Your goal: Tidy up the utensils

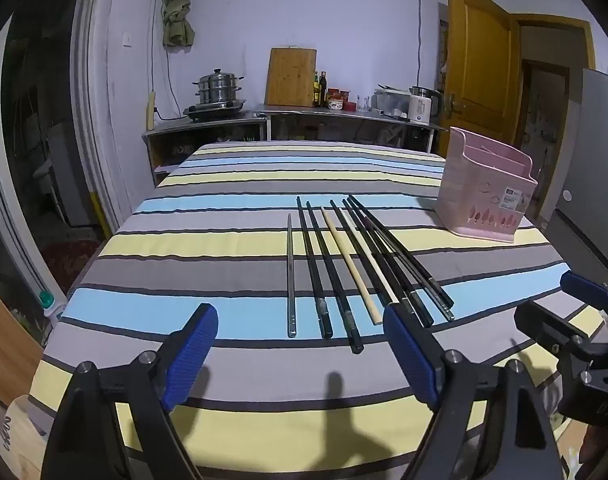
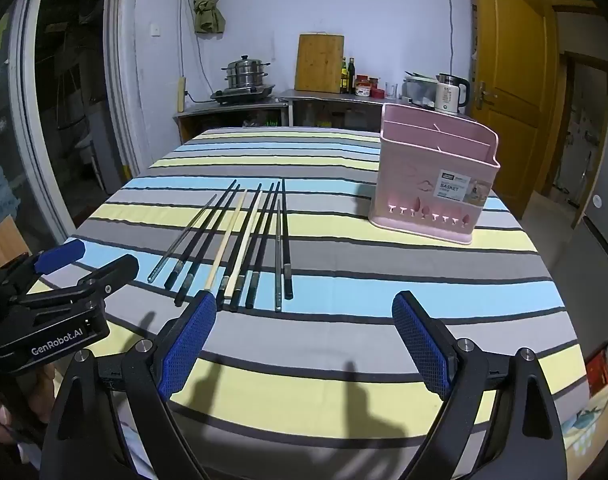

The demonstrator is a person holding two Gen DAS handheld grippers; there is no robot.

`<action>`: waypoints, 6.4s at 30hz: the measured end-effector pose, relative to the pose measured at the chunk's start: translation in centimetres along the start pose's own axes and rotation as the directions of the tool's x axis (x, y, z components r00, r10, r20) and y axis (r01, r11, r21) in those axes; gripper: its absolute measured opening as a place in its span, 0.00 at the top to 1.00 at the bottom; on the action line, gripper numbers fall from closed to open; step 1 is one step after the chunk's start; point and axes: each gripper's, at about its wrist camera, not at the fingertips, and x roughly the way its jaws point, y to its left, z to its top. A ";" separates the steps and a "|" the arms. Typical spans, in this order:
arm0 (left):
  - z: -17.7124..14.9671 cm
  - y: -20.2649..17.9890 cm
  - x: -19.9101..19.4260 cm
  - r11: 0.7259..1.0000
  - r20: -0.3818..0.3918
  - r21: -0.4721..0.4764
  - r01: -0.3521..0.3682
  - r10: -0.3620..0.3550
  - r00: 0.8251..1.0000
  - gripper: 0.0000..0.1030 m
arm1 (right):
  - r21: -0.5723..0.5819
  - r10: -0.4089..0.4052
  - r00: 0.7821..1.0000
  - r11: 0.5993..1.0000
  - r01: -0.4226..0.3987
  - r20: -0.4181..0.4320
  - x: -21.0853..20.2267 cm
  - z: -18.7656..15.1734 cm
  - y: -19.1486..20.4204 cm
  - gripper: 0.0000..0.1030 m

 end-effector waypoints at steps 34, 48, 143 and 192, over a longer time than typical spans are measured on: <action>0.1 -0.2 -0.4 1.000 0.006 0.006 0.006 -0.006 1.000 0.17 | 0.008 0.003 1.000 1.000 -0.003 0.009 -0.5 0.3 0.0 0.13; 0.2 -0.2 -0.5 1.000 0.005 0.005 0.007 -0.007 1.000 0.17 | 0.013 0.005 1.000 1.000 -0.005 0.007 -0.4 0.3 -0.3 0.13; 7.0 3.6 16.9 0.999 -0.310 0.018 0.047 -0.039 0.950 0.81 | -0.002 0.189 0.942 0.980 -0.197 -0.276 19.8 8.7 -0.7 0.78; 14.4 3.4 8.8 0.977 -0.151 -0.031 0.209 -0.212 0.966 0.95 | 0.055 0.218 0.970 0.976 -0.213 -0.104 12.4 14.7 -1.2 0.94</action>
